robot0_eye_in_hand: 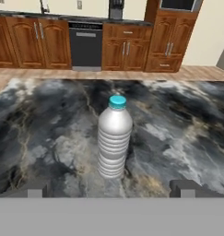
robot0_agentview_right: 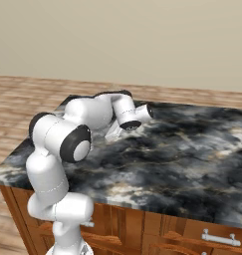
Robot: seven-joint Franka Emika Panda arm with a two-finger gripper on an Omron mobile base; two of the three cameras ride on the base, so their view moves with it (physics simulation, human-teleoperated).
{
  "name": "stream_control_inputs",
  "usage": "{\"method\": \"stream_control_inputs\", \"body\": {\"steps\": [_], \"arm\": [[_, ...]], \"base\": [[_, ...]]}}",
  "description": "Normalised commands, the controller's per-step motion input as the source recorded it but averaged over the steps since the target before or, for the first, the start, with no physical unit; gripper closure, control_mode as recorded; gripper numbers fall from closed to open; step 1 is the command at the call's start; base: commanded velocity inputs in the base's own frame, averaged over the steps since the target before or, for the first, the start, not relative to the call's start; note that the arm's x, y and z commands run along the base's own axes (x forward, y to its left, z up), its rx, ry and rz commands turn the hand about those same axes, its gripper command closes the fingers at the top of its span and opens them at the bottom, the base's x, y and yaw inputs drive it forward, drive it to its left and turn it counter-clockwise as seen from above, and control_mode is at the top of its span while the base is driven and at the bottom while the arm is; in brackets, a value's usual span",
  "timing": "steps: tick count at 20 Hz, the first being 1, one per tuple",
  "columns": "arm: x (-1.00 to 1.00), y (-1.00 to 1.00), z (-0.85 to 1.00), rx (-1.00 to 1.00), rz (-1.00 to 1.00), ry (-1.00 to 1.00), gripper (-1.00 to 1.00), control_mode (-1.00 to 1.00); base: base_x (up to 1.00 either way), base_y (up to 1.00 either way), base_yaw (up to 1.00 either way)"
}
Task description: Pick the bottled drink, beer, bottled water from the counter and place them in the open cabinet.
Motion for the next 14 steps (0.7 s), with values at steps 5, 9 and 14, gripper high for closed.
{"method": "stream_control_inputs", "body": {"steps": [5,9,14], "arm": [[0.13,0.06,-0.11,0.01,0.00,0.01,-1.00,-1.00],[0.11,0.11,-0.14,0.00,0.00,0.00,-1.00,-1.00],[0.00,0.07,-0.04,0.00,0.01,0.02,-1.00,-1.00]], "base": [[0.00,0.00,0.00],[0.00,0.00,0.00],[0.00,0.00,0.00]]}}
